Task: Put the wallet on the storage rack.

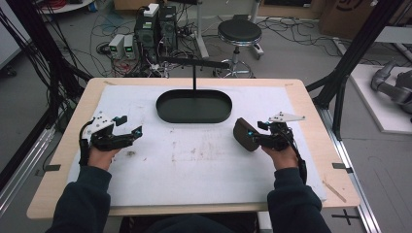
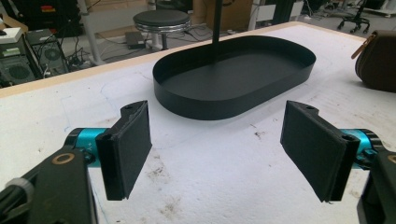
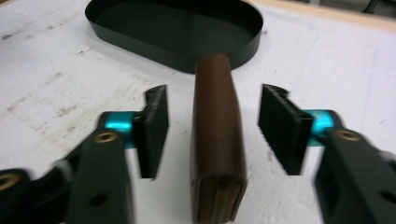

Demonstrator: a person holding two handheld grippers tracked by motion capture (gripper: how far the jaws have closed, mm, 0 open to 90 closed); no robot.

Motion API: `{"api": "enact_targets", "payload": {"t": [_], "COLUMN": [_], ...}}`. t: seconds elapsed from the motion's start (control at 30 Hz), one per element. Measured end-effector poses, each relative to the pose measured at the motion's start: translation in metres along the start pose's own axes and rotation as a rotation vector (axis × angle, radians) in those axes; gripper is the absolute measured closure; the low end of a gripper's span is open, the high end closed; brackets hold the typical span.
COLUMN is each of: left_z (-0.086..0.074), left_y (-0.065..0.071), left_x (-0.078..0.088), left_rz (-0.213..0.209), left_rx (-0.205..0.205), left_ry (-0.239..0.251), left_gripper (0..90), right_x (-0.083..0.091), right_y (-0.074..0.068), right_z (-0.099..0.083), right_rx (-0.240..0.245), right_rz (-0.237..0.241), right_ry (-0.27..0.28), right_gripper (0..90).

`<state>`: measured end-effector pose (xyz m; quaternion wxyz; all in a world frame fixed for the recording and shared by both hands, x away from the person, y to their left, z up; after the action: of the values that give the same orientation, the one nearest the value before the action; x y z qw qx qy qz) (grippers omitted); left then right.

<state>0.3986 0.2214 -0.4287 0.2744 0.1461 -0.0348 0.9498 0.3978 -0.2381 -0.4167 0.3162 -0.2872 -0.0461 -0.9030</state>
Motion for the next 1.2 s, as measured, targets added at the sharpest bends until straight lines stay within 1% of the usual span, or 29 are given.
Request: {"api": "enact_targets", "payload": {"t": [0.1, 0.13, 0.17, 0.2, 0.27, 0.33, 0.4, 0.47, 0.57, 0.63, 0.67, 0.7, 0.77, 0.8, 0.83, 0.87, 0.9, 0.97, 1.07, 1.13, 1.2], "left_z": [0.000, 0.000, 0.000, 0.000, 0.000, -0.001, -0.002, -0.002, -0.001, -0.001, -0.001, -0.001, -0.001, -0.001, -0.002, -0.002, -0.002, -0.003, -0.002, -0.003, -0.003], "left_y": [0.000, 0.000, 0.000, -0.001, -0.002, -0.003, -0.003, -0.002, -0.001, -0.001, -0.001, 0.000, 0.000, 0.000, 0.000, 0.000, 0.001, 0.001, 0.001, 0.001, 0.001], "left_x": [0.000, 0.000, 0.000, 0.000, -0.001, -0.002, -0.003, -0.004, -0.003, -0.003, -0.003, -0.003, -0.003, -0.002, -0.002, -0.002, -0.002, -0.002, -0.001, -0.001, -0.001], "left_rz": [0.001, 0.000, -0.001, -0.001, -0.002, -0.003, -0.006, -0.011, -0.007, -0.006, -0.007, -0.007, -0.006, -0.006, -0.004, -0.004, -0.004, -0.004, -0.003, 0.000, 0.001], "left_rx": [0.003, 0.002, 0.003, 0.004, 0.006, 0.012, 0.018, 0.015, 0.007, 0.007, 0.003, 0.004, 0.003, -0.001, -0.001, -0.001, 0.001, 0.001, -0.003, -0.001, 0.000], "left_ry": [0.001, 0.001, 0.002, 0.004, 0.008, 0.006, 0.005, 0.003, 0.000, 0.002, 0.000, -0.002, -0.005, -0.007, -0.007, -0.009, -0.010, -0.011, -0.012, -0.013, -0.015], "left_gripper": [24.4, 24.4, 24.4, 24.4, 24.4, 24.4, 24.4, 24.4, 24.4, 24.4, 24.4, 24.4, 24.4, 24.4, 24.4, 24.4, 24.4, 24.4, 24.4, 24.4, 24.5], "right_x": [0.002, 0.002, 0.002, 0.002, 0.003, 0.003, 0.002, 0.001, -0.005, -0.013, -0.017, -0.021, -0.026, -0.027, -0.027, -0.025, -0.023, -0.020, -0.019, -0.018, -0.016], "right_y": [-0.001, -0.001, -0.001, 0.000, 0.000, -0.002, -0.005, -0.006, -0.007, -0.007, -0.007, -0.007, -0.006, -0.006, -0.005, -0.005, -0.005, -0.003, -0.003, -0.003, -0.006], "right_z": [0.002, 0.002, 0.001, 0.001, 0.001, 0.000, -0.001, -0.002, -0.006, -0.011, -0.013, -0.016, -0.020, -0.022, -0.023, -0.022, -0.021, -0.020, -0.018, -0.013, -0.005], "right_rx": [0.052, 0.070, 0.078, 0.086, 0.105, 0.135, 0.149, 0.156, 0.136, 0.138, 0.126, 0.116, 0.108, 0.110, 0.102, 0.101, 0.107, 0.095, 0.082, 0.082, 0.082], "right_rz": [-0.018, -0.022, -0.026, -0.034, -0.045, -0.038, -0.046, -0.036, -0.026, -0.015, -0.012, -0.009, 0.012, 0.013, 0.008, 0.011, 0.018, 0.013, 0.013, 0.019, 0.031], "right_ry": [0.040, 0.056, 0.067, 0.077, 0.087, 0.079, 0.071, 0.061, 0.036, -0.002, -0.019, -0.039, -0.080, -0.099, -0.110, -0.106, -0.101, -0.100, -0.101, -0.084, -0.056], "right_gripper": [34.6, 30.9, 26.8, 20.3, 18.6, 18.6, 18.6, 18.6, 18.6, 18.6, 18.9, 21.1, 34.1, 40.6, 48.5, 57.7, 61.5, 64.1, 65.3, 65.8, 66.0]}}
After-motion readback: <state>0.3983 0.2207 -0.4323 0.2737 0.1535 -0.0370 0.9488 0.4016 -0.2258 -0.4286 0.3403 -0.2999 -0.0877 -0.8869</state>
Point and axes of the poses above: each handheld gripper's, and its own axes: x roughly backward along the jaws, z roughly out of its top, y roughly to its right, the point moved 6 cm from there along -x, roughly forward along the jaws, and after that the axes turned 3 degrees about z, right-handed, at the moved point
